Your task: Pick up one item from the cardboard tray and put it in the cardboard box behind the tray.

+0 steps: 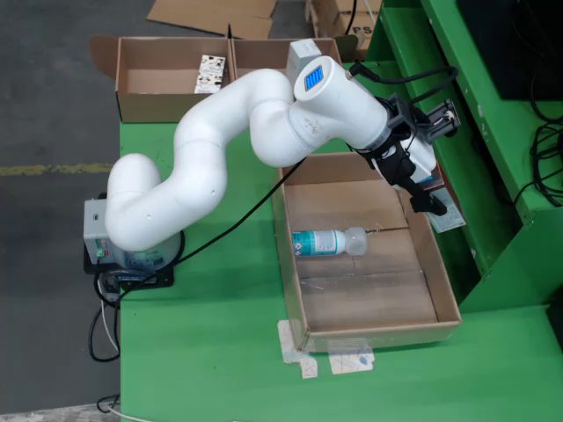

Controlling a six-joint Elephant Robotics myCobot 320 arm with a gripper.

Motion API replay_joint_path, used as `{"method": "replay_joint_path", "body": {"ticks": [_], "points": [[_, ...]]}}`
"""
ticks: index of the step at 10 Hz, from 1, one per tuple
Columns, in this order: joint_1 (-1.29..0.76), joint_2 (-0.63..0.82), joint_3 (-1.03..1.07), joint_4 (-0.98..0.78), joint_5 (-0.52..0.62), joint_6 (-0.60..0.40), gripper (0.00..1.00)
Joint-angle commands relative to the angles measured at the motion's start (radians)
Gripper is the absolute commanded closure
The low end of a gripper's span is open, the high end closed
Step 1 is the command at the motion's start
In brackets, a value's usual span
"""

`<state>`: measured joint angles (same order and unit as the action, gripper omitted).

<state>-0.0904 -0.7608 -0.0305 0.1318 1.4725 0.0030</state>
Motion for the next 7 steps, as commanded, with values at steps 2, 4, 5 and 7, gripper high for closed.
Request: {"method": "replay_joint_path", "body": {"ticks": [2,4,5,7], "points": [[0.01,0.052,0.031,0.024,-0.014,-0.001,1.0],[0.011,0.052,0.031,0.024,-0.015,-0.001,1.0],[0.013,0.057,0.031,0.008,-0.006,-0.002,1.0],[0.028,0.068,0.031,-0.022,0.007,-0.006,1.0]]}}
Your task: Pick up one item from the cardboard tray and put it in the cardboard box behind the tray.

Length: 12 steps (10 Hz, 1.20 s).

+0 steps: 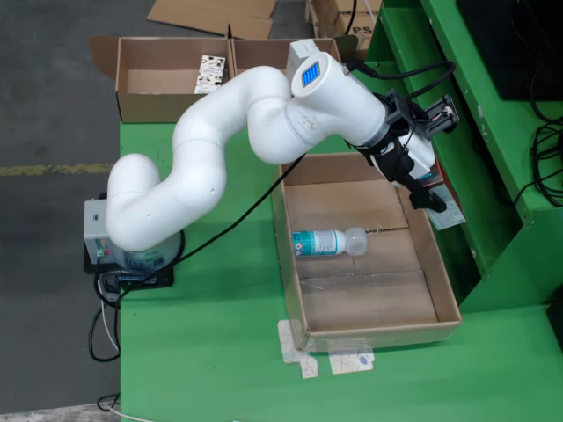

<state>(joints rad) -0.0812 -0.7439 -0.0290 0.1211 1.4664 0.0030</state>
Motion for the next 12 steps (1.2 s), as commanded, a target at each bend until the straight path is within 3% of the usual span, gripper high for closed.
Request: {"method": "replay_joint_path", "body": {"ticks": [1,6,7,12], "points": [[0.029,0.063,0.029,-0.036,0.026,-0.009,1.0],[0.058,0.101,0.029,-0.129,0.051,-0.013,1.0],[0.143,0.147,0.029,-0.273,0.054,-0.006,1.0],[0.27,0.21,0.029,-0.465,0.029,0.042,1.0]]}}
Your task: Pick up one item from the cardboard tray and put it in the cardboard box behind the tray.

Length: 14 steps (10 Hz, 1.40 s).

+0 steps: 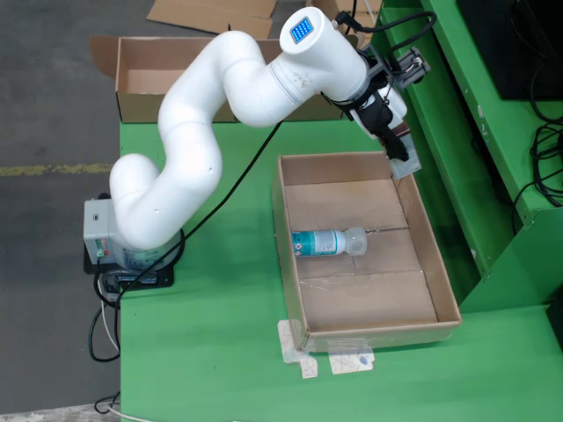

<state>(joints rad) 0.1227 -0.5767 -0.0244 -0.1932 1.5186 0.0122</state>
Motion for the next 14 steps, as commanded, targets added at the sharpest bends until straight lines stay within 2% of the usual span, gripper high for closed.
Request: {"method": "replay_joint_path", "body": {"ticks": [1,2,5,6,7,9,10,11,12,14], "points": [[0.067,0.043,0.024,-0.151,-0.023,0.033,1.0],[0.142,0.08,0.024,-0.243,-0.054,0.085,1.0],[0.236,0.117,0.024,-0.324,-0.095,0.144,1.0],[0.236,0.117,0.024,-0.324,-0.095,0.144,1.0],[0.363,0.116,0.024,-0.352,-0.149,0.215,1.0],[0.363,0.116,0.024,-0.352,-0.149,0.215,1.0],[0.509,0.108,0.024,-0.366,-0.212,0.288,1.0],[0.509,0.108,0.024,-0.366,-0.212,0.288,1.0],[0.594,0.108,0.024,-0.38,-0.248,0.336,1.0],[0.659,0.108,0.024,-0.382,-0.279,0.373,1.0]]}}
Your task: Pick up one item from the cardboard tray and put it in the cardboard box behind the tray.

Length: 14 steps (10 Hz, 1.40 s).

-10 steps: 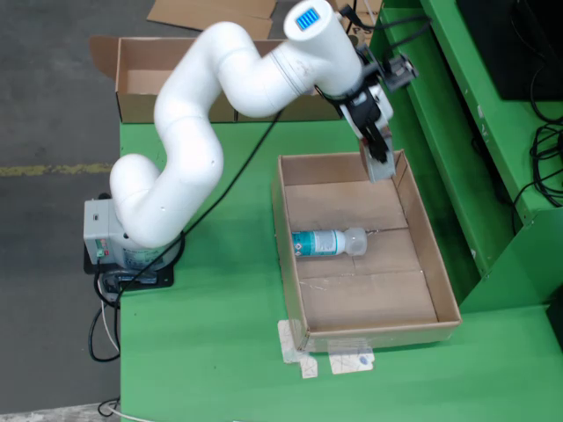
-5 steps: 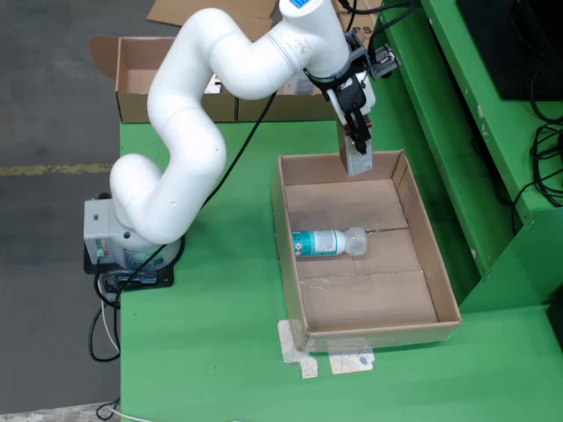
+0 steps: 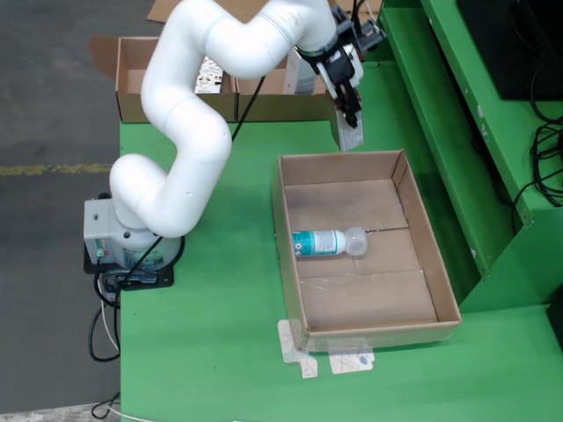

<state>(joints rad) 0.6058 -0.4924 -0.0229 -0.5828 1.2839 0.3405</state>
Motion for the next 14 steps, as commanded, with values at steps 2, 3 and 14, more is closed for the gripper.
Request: {"method": "replay_joint_path", "body": {"ticks": [2,3,14], "points": [[0.313,0.004,0.023,0.025,-0.107,0.118,1.0],[0.313,0.004,0.023,0.025,-0.107,0.118,1.0],[0.566,-0.188,0.023,0.42,-0.255,0.076,1.0]]}}
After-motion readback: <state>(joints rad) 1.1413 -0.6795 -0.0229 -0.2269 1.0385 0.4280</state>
